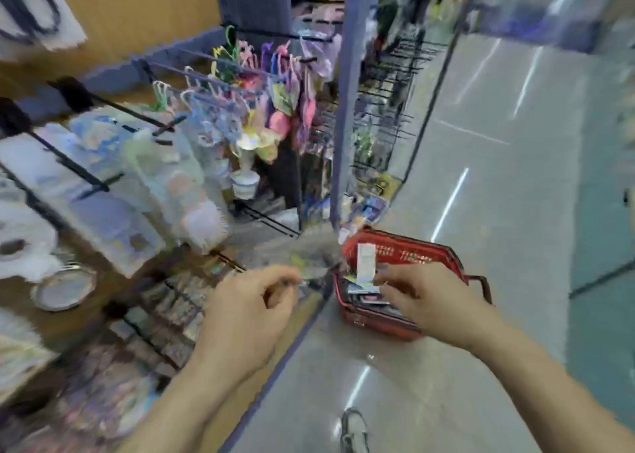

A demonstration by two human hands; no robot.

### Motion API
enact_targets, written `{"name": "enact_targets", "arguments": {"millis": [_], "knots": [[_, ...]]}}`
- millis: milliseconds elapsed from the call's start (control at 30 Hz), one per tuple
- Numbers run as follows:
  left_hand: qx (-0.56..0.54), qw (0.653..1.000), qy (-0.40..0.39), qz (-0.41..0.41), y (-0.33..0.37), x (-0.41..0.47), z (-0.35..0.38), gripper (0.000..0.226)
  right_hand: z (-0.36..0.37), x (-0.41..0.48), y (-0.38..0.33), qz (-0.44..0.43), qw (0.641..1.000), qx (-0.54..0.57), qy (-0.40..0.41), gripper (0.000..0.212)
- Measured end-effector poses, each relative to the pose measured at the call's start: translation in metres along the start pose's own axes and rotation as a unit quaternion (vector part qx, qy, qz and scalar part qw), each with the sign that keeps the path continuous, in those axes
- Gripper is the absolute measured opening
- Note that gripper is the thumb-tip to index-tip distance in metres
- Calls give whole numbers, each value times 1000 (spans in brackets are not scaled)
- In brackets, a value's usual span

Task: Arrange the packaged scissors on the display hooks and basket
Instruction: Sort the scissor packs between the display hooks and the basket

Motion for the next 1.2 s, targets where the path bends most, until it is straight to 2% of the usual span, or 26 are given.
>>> {"name": "enact_targets", "arguments": {"millis": [200, 333, 467, 533, 600, 867, 1033, 1200], "knots": [[22, 993, -118, -7, -20, 34, 139, 22, 68, -49, 149, 167, 972, 159, 45, 18], [13, 977, -205, -64, -40, 64, 234, 34, 111, -70, 247, 296, 911, 279, 73, 21], [-3, 951, -269, -151, -60, 96, 321, 28, 145, -71, 324, 368, 829, 406, 108, 25], [-11, 942, -287, -175, -74, 113, 358, 27, 155, -62, 355, 389, 793, 452, 125, 25], [-15, 937, -294, -190, -85, 130, 388, 27, 163, -48, 384, 400, 773, 474, 136, 26], [12, 926, -324, -191, -154, 223, 484, 29, 187, 63, 471, 401, 736, 521, 160, 23], [62, 911, -372, -166, -223, 287, 558, 37, 220, 156, 521, 409, 735, 518, 155, 31], [150, 893, -398, -150, -294, 332, 624, 54, 273, 247, 575, 432, 672, 587, 131, 48]]}}
Point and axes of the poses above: each hand's wrist, its own x-axis towards the middle knuckle, its own z-axis out of the palm, y = z × x, the point moved 3 cm from there along x, towards the middle knuckle, and after that the axes turned 14 degrees about -y, right-handed, at the moved point
